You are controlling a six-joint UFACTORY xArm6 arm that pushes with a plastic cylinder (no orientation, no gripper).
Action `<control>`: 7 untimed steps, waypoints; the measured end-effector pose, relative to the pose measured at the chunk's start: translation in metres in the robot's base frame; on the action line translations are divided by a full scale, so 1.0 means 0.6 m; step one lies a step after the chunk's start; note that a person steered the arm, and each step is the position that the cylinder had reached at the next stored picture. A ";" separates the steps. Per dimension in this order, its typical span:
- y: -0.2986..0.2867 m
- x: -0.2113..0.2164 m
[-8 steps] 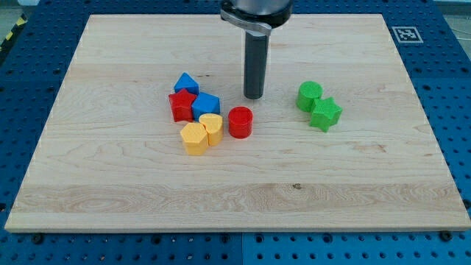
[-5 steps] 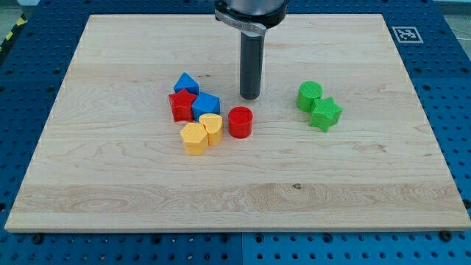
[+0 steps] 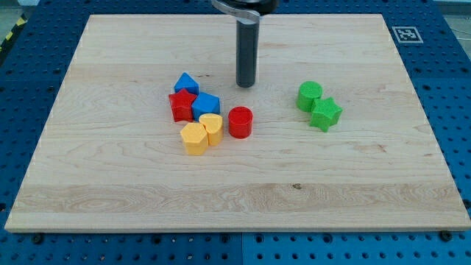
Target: Separate yellow blocks from group of blocks
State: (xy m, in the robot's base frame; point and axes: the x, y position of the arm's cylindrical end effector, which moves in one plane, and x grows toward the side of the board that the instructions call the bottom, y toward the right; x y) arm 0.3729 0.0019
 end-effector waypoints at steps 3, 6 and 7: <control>-0.219 -0.021; -0.324 0.032; -0.287 0.083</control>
State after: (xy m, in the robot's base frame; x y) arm 0.4226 -0.1705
